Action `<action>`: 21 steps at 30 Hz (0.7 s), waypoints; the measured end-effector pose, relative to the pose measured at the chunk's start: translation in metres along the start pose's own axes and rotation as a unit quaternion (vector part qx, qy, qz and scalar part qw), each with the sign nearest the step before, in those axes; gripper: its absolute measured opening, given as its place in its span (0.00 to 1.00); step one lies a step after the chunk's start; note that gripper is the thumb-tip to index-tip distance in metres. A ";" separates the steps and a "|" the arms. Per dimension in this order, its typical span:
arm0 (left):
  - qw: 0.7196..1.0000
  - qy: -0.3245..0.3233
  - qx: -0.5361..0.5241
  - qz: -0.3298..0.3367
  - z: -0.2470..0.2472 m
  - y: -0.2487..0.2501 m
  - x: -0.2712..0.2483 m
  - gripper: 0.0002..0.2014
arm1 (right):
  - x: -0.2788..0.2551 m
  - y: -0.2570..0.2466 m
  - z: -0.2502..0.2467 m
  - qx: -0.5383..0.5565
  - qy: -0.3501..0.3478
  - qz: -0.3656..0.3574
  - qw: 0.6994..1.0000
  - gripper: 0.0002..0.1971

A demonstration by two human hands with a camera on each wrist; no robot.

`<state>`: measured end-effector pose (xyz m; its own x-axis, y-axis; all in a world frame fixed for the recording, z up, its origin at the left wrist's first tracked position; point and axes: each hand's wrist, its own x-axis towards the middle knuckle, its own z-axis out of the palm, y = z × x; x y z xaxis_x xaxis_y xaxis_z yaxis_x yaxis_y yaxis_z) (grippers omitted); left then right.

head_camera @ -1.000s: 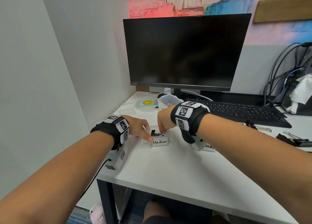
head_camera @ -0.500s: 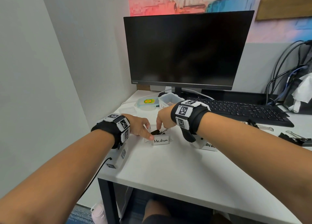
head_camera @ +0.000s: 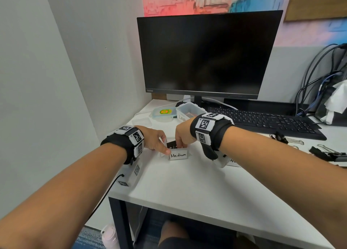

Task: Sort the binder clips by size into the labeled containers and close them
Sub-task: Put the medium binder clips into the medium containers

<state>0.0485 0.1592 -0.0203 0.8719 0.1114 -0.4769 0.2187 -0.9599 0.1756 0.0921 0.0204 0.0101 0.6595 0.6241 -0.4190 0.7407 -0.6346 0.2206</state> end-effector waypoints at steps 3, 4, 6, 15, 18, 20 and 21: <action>1.000 -0.002 0.006 -0.003 0.000 0.000 0.001 0.37 | -0.004 0.003 0.000 0.012 -0.013 -0.008 1.000 0.16; 1.000 -0.004 0.010 -0.004 0.000 0.001 0.000 0.37 | -0.005 0.003 -0.001 0.019 -0.011 -0.011 1.000 0.16; 1.000 -0.006 0.016 -0.007 -0.001 0.002 0.000 0.36 | -0.007 0.004 -0.003 0.028 0.004 -0.021 0.999 0.16; 1.000 0.001 0.015 -0.011 0.000 -0.001 0.003 0.35 | -0.006 0.003 0.000 -0.038 -0.007 -0.046 0.998 0.25; 0.999 0.000 0.026 -0.019 -0.001 0.001 0.001 0.32 | -0.008 0.005 -0.002 -0.047 -0.007 -0.052 0.998 0.28; 0.999 -0.004 0.033 -0.020 -0.002 0.003 0.001 0.34 | -0.009 0.006 -0.002 -0.051 -0.006 -0.050 0.997 0.28; 0.999 -0.003 0.037 -0.020 -0.002 0.004 0.001 0.37 | -0.009 0.006 -0.003 -0.049 -0.005 -0.049 0.998 0.28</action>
<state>0.0505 0.1560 -0.0186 0.8600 0.1493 -0.4880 0.2210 -0.9709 0.0926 0.0907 0.0121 0.0179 0.5818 0.6768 -0.4510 0.8113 -0.5219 0.2634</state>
